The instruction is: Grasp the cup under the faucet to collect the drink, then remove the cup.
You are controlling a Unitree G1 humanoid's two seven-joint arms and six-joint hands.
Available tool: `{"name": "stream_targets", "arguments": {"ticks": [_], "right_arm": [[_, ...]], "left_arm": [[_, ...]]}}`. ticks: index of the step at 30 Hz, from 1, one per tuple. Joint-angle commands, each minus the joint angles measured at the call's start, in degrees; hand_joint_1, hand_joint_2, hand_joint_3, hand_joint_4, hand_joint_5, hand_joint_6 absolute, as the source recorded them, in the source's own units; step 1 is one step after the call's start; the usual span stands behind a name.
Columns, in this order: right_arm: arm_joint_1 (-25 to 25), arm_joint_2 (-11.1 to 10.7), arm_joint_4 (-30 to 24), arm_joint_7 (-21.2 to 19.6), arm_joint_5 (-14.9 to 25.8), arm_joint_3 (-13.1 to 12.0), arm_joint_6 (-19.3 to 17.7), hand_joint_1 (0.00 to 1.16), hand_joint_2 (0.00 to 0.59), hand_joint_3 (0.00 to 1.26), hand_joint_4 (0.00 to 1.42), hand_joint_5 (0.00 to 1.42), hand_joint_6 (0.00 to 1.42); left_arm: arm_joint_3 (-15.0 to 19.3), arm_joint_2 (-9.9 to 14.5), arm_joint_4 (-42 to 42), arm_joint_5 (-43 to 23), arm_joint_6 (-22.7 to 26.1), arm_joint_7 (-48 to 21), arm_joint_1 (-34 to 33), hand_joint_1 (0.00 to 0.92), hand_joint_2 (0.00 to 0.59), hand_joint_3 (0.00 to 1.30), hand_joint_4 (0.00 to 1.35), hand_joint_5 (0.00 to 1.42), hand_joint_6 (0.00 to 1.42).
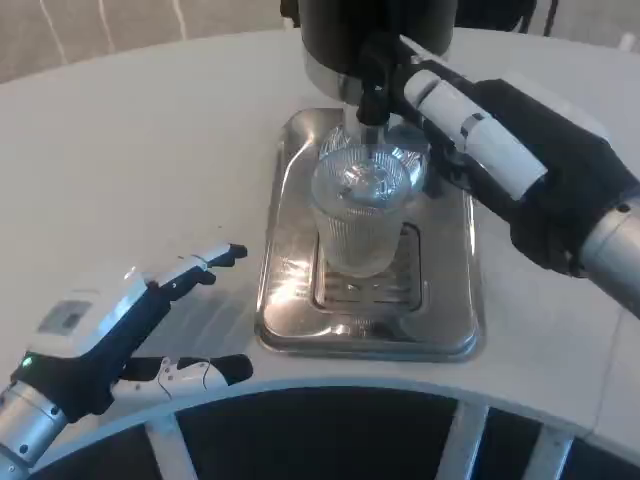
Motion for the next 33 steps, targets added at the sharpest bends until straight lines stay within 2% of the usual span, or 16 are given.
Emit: {"name": "stream_targets", "arguments": {"ticks": [1, 8, 14, 17, 20, 27, 33], "right_arm": [[-2.0, -1.6, 0.3, -0.9, 2.2, 1.5, 0.5, 0.0, 0.554, 0.0, 0.0, 0.0, 0.02], [-4.2, -4.7, 0.6, -1.4, 3.9, 5.2, 0.2, 0.0, 0.544, 0.0, 0.0, 0.0, 0.02], [-5.6, -8.3, -0.1, -1.2, 3.3, 9.8, -0.9, 0.0, 0.514, 0.0, 0.0, 0.0, 0.0], [-7.7, -11.3, 1.9, 0.0, 1.3, 14.7, -4.3, 0.0, 0.51, 0.0, 0.0, 0.0, 0.0], [-8.5, -12.9, 3.7, 0.7, -0.4, 17.8, -7.7, 0.0, 0.506, 0.0, 0.0, 0.0, 0.0], [-9.5, -13.9, 8.2, 1.8, -5.2, 23.9, -15.1, 0.0, 0.501, 0.0, 0.0, 0.0, 0.0], [-9.7, -13.7, 8.6, 3.0, -8.8, 26.4, -17.5, 0.0, 0.51, 0.0, 0.0, 0.0, 0.0]], "left_arm": [[0.6, 0.2, 0.8, -0.9, 0.5, -0.9, 0.2, 0.058, 0.094, 0.2, 0.2, 0.31, 0.38], [1.1, 0.4, 0.8, -1.1, 0.5, -1.3, 0.8, 0.058, 0.094, 0.2, 0.2, 0.31, 0.38], [1.6, 0.4, 0.2, -1.5, 0.8, -2.1, 1.5, 0.058, 0.094, 0.2, 0.2, 0.31, 0.38], [1.8, 0.6, -0.4, -1.7, 0.9, -2.4, 2.0, 0.058, 0.094, 0.2, 0.2, 0.31, 0.38], [1.9, 0.8, -0.9, -2.1, 1.1, -2.6, 2.5, 0.058, 0.093, 0.2, 0.2, 0.31, 0.38], [2.4, 1.0, -2.1, -2.5, 1.6, -3.2, 3.7, 0.055, 0.09, 0.2, 0.2, 0.31, 0.38], [3.1, 1.1, -2.6, -2.8, 1.8, -3.7, 4.4, 0.055, 0.09, 0.2, 0.2, 0.31, 0.38]]}}
